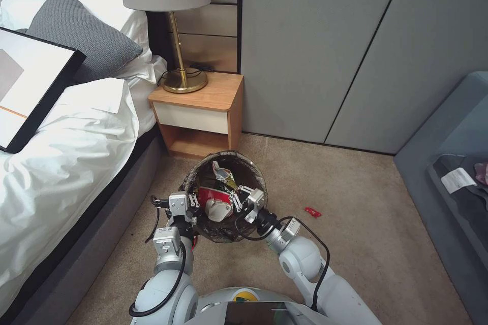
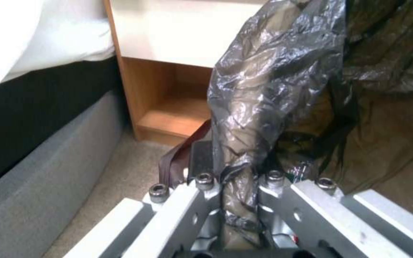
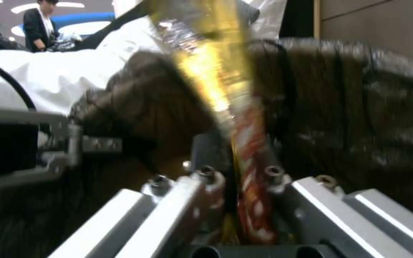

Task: Pick up the trash bin, then pick up the garbage from the floor and place it into the trash bin.

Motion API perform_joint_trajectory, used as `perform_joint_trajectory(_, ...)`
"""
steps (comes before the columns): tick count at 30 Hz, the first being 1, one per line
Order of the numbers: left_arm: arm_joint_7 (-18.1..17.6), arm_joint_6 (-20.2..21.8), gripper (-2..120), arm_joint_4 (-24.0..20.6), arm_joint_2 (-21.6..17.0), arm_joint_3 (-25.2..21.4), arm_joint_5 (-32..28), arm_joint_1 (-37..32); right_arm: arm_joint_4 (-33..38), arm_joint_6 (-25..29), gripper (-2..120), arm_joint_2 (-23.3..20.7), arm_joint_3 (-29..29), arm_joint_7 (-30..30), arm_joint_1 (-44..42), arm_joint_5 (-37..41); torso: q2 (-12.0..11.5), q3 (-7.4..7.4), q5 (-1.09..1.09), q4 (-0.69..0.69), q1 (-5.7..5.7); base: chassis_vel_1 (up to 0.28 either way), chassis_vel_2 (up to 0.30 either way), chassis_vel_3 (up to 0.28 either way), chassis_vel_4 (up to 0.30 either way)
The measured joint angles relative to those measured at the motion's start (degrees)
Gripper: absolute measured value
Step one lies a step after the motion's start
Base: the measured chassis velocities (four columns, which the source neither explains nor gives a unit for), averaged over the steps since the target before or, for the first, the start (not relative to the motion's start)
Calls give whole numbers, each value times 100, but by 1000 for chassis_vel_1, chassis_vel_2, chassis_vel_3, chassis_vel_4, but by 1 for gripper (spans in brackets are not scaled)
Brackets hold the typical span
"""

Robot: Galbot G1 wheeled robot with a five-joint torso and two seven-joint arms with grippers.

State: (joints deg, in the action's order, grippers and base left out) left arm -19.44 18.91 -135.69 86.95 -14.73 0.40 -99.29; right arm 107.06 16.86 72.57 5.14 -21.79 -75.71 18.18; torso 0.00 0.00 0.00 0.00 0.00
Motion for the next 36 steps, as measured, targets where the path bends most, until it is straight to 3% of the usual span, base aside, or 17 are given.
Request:
perform_joint_trajectory(18, 0, 0, 2, 0, 0, 0, 0, 0, -76, 176, 70, -17, 154, -14, -225, -226, 0, 0, 1, 0, 0, 0, 0, 0, 0)
perform_joint_trajectory(20, 0, 0, 2, 0, 0, 0, 0, 0, -70, 176, 73, -20, 157, -14, -225, -226, 0, 0, 1, 0, 0, 0, 0, 0, 0)
perform_joint_trajectory(25, 0, 0, 2, 0, 0, 0, 0, 0, 50, 211, 96, -18, 233, 14, -273, -324, 0, 0, 1, 0, 0, 0, 0, 0, 0)
perform_joint_trajectory(34, 0, 0, 2, 0, 0, 0, 0, 0, 775, 256, 100, 51, 741, 300, -477, -575, 0, 0, 1, 1, 0, 0, 0, 0, 0)
perform_joint_trajectory(36, 0, 0, 2, 0, 0, 0, 0, 0, 1315, 241, 100, 192, 1065, 744, -751, -735, 0, 0, 0, 1, 0, 0, 0, 0, 0)
